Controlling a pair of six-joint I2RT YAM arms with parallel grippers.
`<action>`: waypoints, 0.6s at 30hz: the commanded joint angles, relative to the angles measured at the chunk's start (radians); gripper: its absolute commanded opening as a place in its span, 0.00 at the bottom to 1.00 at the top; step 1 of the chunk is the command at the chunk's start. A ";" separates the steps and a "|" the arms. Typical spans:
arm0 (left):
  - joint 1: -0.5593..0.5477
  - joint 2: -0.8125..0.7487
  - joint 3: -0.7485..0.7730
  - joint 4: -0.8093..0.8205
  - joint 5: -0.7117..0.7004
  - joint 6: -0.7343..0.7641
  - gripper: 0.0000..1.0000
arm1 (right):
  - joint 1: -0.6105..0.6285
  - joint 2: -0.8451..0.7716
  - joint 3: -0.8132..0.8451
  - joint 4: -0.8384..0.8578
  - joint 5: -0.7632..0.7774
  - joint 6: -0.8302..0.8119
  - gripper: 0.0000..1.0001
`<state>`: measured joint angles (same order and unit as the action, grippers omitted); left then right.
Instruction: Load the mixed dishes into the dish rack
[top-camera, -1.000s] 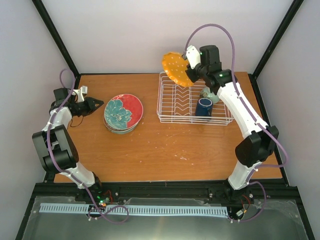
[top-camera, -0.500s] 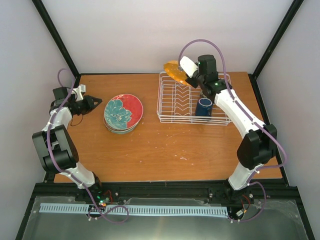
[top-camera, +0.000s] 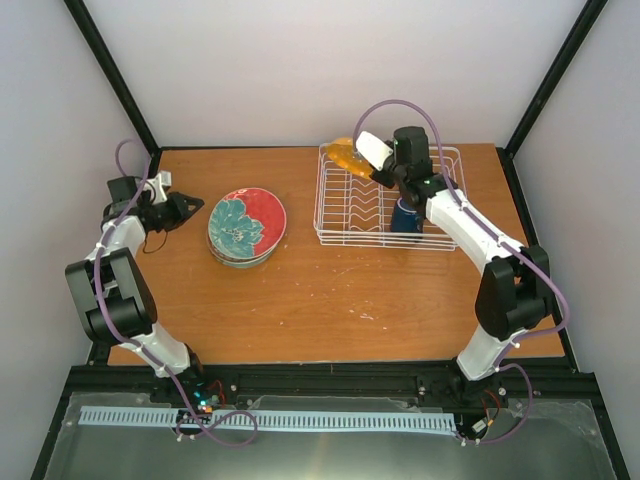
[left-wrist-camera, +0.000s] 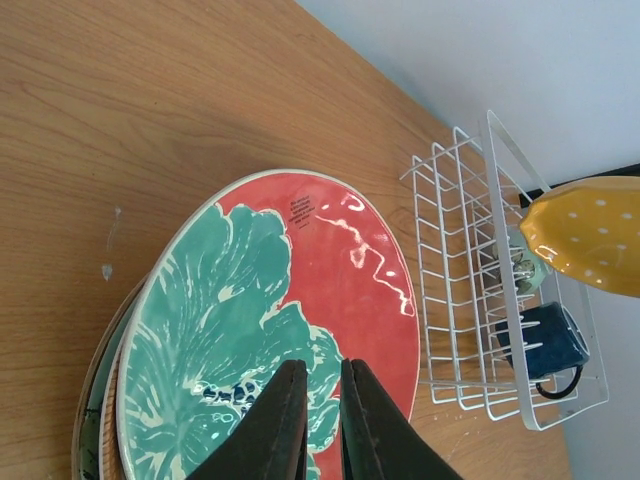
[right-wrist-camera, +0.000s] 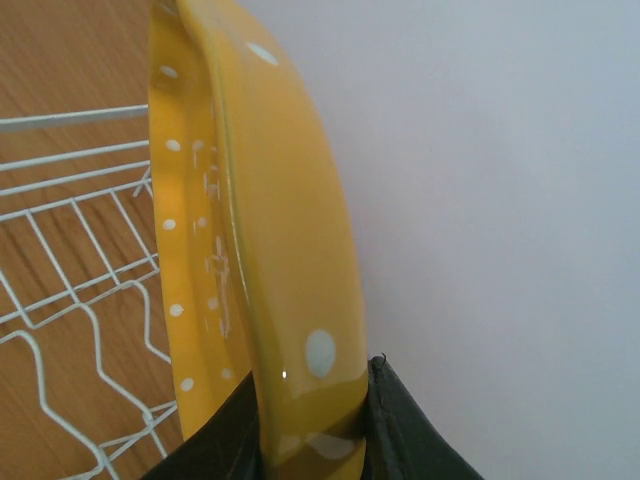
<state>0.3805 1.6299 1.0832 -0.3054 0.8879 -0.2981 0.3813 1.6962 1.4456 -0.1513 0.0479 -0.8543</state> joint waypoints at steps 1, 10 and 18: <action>-0.001 -0.006 -0.016 0.033 -0.005 -0.010 0.12 | -0.021 -0.049 0.002 0.216 -0.047 0.001 0.03; -0.001 -0.020 -0.044 0.047 -0.016 -0.015 0.11 | -0.089 -0.010 0.003 0.241 -0.161 -0.004 0.03; 0.000 -0.010 -0.046 0.068 -0.024 -0.026 0.11 | -0.137 0.020 -0.035 0.290 -0.306 -0.041 0.03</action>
<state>0.3805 1.6299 1.0348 -0.2779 0.8726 -0.3096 0.2554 1.7252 1.4158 -0.0666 -0.1497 -0.8761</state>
